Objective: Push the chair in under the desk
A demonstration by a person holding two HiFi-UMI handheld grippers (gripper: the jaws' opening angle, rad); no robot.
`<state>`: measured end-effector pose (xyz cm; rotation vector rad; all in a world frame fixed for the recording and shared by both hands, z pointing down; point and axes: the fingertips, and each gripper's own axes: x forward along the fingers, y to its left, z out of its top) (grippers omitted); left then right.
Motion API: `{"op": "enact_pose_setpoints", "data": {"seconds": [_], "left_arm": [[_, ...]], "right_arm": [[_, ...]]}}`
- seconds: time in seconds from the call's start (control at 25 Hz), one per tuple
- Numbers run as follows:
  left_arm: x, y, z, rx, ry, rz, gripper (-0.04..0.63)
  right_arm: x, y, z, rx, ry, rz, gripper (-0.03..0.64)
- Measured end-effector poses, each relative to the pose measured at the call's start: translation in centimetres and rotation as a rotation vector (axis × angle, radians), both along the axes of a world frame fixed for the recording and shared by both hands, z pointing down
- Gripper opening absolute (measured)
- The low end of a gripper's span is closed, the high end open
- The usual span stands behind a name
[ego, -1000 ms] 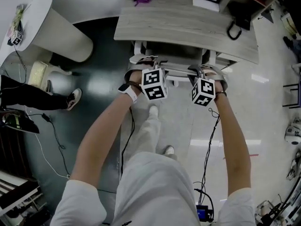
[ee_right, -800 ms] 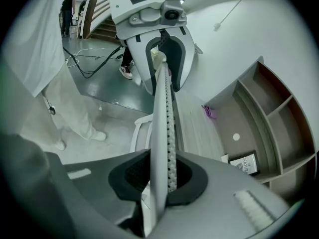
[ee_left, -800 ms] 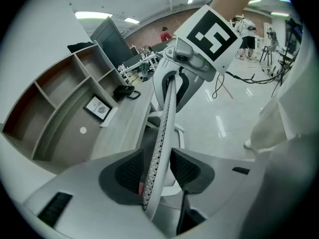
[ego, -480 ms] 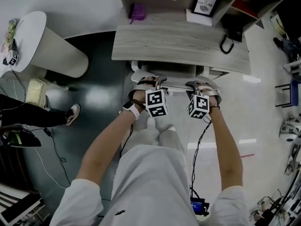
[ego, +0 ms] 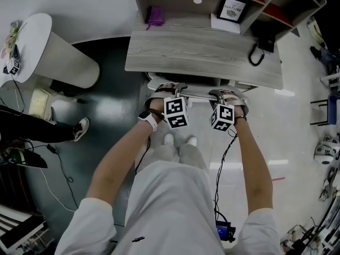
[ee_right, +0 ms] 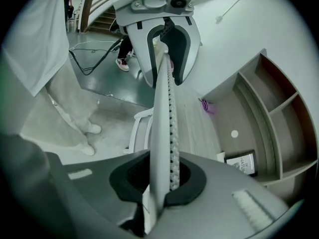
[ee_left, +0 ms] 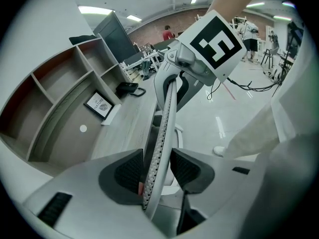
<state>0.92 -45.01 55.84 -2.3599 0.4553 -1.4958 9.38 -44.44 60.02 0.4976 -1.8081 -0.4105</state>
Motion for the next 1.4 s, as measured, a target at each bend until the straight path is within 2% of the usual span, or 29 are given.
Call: {"op": "enact_pose_setpoints", "data": {"seconds": [0.2, 0.24, 0.32, 0.44, 0.6, 0.84, 0.96, 1.0, 1.08, 1.32, 1.4], "left_arm": [[0.4, -0.2, 0.0, -0.016, 0.001, -0.016, 0.174], [0.4, -0.1, 0.0, -0.016, 0.008, -0.027, 0.18], [0.4, 0.0, -0.1, -0.03, 0.044, -0.061, 0.197], [0.5, 0.1, -1.3, -0.097, 0.15, -0.134, 0.218], [1.3, 1.1, -4.8, -0.118, 0.325, -0.198, 0.224], [1.5, 3.5, -10.0, -0.162, 0.583, -0.355, 0.22], [1.1, 4.7, -12.3, -0.162, 0.681, -0.419, 0.159], [0.9, 5.1, -13.1, -0.156, 0.704, -0.437, 0.143], [0.5, 5.7, -14.6, -0.144, 0.746, -0.469, 0.093], [-0.6, 7.4, -18.5, -0.114, 0.847, -0.544, 0.039], [-1.0, 7.6, -19.3, -0.106, 0.865, -0.571, 0.031]], "right_arm": [[0.6, -0.5, 0.3, 0.01, 0.028, 0.006, 0.036], [0.6, -0.4, 0.2, 0.001, 0.011, 0.018, 0.057], [0.1, 0.0, -0.4, -0.039, -0.057, 0.059, 0.169], [-1.1, 0.4, -2.6, -0.042, -0.172, 0.085, 0.193], [-1.9, 1.6, -6.4, 0.018, -0.27, 0.065, 0.202], [-1.7, 3.7, -12.4, 0.048, -0.492, 0.168, 0.202], [-1.4, 4.6, -15.3, 0.06, -0.602, 0.235, 0.202], [-1.3, 4.9, -16.2, 0.069, -0.636, 0.258, 0.198], [-0.9, 5.3, -18.0, 0.097, -0.697, 0.303, 0.145], [0.5, 6.7, -23.9, 0.194, -0.911, 0.444, 0.013], [0.8, 7.3, -25.4, 0.207, -0.968, 0.479, 0.009]]}}
